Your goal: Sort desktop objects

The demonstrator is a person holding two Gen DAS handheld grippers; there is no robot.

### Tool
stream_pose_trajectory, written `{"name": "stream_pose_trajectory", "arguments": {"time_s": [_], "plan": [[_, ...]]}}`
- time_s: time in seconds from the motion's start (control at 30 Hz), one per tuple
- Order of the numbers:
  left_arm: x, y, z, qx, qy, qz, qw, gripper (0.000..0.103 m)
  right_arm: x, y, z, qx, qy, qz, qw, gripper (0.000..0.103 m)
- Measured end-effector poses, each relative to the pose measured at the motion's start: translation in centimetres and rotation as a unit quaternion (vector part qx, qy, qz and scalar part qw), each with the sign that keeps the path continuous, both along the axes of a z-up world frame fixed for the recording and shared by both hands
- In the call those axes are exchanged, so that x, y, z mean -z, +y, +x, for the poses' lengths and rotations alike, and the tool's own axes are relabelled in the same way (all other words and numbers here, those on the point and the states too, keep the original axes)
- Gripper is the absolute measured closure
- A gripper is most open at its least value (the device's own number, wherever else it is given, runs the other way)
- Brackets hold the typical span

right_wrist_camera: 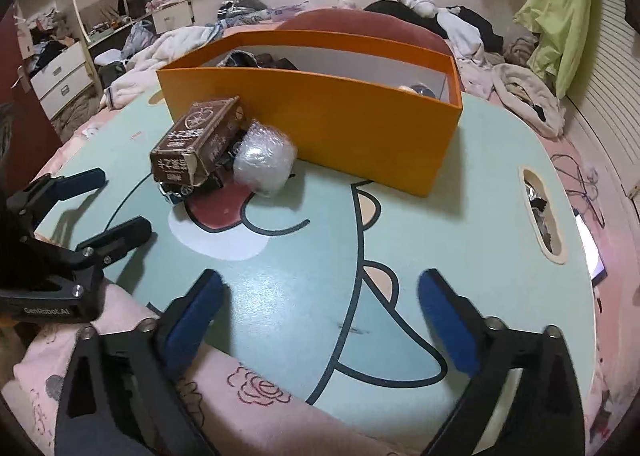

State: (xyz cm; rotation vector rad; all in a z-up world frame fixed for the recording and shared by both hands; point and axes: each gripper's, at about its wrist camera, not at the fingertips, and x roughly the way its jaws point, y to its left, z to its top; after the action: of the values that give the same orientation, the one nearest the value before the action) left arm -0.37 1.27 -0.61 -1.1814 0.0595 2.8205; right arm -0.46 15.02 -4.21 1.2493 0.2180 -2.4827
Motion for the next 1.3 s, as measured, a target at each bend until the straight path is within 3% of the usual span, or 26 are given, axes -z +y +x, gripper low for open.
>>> {"name": "stream_pose_trajectory", "arguments": {"time_s": [0.17, 0.87, 0.97, 1.03, 1.3], "plan": [[0.0, 0.0, 0.0, -0.001, 0.002, -0.002, 1.0000, 0.000, 0.2, 0.5, 0.1, -0.002, -0.003, -0.019, 1.000, 0.001], [0.2, 0.0, 0.3, 0.008, 0.003, 0.006, 0.9999, 0.000, 0.6, 0.1, 0.0, -0.006, 0.006, 0.000, 1.000, 0.001], [0.0, -0.2, 0.5, 0.013, 0.008, 0.011, 0.9998, 0.011, 0.6, 0.2, -0.1, -0.006, 0.006, 0.000, 1.000, 0.001], [-0.2, -0.3, 0.6, 0.012, 0.012, 0.016, 0.9997, 0.027, 0.6, 0.2, 0.0, -0.006, 0.006, 0.000, 1.000, 0.001], [-2.9, -0.9, 0.5, 0.026, 0.031, 0.096, 0.9945, 0.030, 0.6, 0.2, -0.1, -0.006, 0.006, 0.000, 1.000, 0.001]]}}
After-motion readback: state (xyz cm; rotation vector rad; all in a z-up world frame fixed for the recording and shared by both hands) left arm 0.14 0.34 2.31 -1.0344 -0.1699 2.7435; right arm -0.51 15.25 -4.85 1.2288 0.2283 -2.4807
